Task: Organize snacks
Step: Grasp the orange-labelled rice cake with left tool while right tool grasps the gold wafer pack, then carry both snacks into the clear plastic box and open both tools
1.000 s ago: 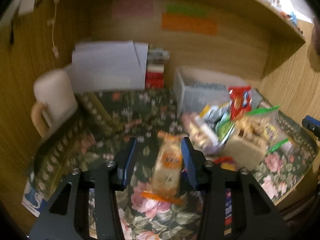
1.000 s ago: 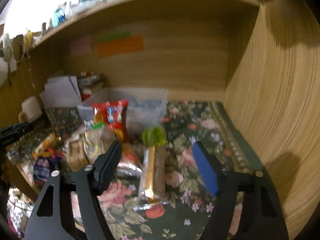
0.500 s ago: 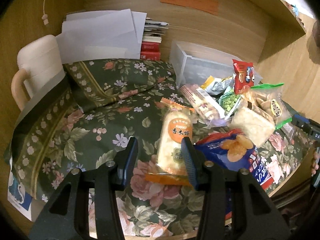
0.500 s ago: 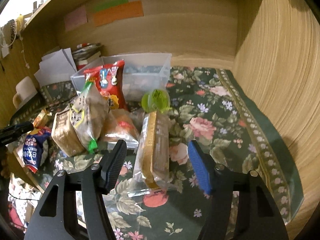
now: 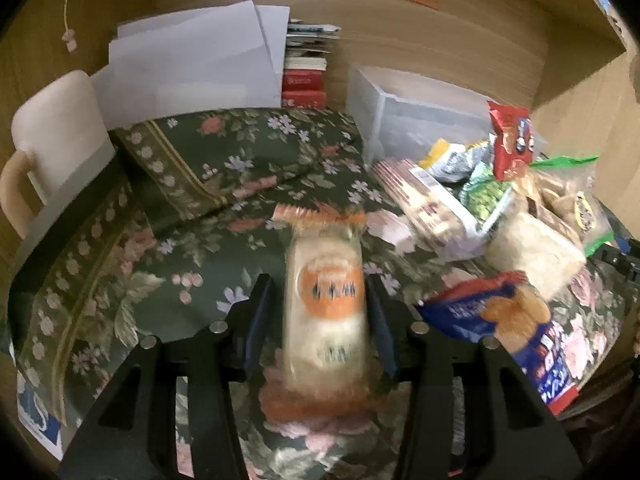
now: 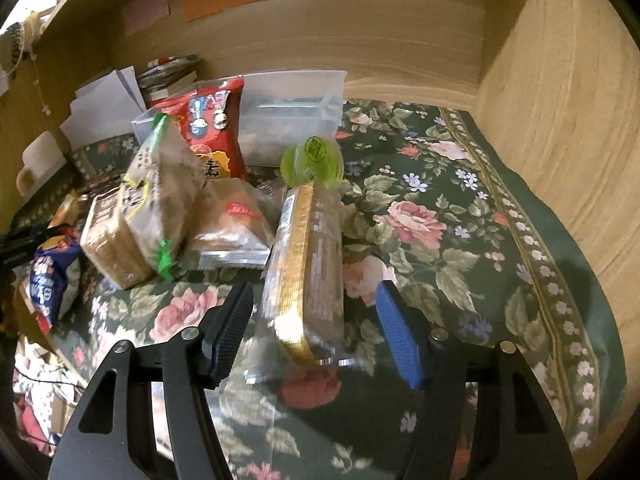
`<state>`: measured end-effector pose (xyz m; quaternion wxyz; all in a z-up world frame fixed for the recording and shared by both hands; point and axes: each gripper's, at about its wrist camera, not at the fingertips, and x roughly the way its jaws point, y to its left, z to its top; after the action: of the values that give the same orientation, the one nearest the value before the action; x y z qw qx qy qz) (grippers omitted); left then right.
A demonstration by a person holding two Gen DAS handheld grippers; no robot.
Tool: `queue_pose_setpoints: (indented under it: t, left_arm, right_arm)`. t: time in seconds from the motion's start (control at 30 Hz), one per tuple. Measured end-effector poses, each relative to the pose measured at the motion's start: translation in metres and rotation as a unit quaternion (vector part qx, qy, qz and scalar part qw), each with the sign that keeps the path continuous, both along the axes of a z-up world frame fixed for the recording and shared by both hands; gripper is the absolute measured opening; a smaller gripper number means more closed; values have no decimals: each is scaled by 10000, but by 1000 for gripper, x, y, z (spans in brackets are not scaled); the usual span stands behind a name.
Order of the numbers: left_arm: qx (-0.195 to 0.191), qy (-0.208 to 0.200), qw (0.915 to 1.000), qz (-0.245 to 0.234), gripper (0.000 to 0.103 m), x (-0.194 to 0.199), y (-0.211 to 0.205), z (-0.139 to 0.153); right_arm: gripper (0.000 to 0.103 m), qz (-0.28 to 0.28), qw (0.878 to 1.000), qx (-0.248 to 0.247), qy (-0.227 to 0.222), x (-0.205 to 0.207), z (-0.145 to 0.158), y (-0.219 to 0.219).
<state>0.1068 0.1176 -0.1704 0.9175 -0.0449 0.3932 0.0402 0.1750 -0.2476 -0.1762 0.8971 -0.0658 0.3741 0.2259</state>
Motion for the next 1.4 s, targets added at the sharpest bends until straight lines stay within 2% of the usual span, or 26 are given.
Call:
queue_pose_setpoints:
  t: [0.03,0.13,0.23,0.27,0.57,0.87,1.13,1.4]
  left_arm:
    - [13,-20,10000,20,37,1,1,0]
    - [51,-35,9999,127,35,3,5,2]
    - [63,-60,9997,207,34,4,7,5]
    - [66,-73,9997,231,34,4,7,7]
    - [68,-543,9983,207,34,12,2,41]
    - [13,-982,9952,-26,34,36,-9,83]
    - [33,-1271,9914,-300,34,64,-27,117]
    - [45,-1268,9908,-475,34,104,-40,132]
  right_arm:
    - [60,-32,10000,-45,4,4,-2,1]
    - [55,-77,10000,-6,41,11,-6,1]
    - [37,-113,9999,-56,-18,15,-7,2]
    - [36,-120,9999,-47,-29,16,-6,2]
    - [34,-389,9988,-9,-304,16,6,-11]
    - [34,-517,9943,107,-928,15,50,-19]
    - [34,-290,9879,338,-1486,28,89,3]
    - [34,-5,9844,646,-1639,56,108,34]
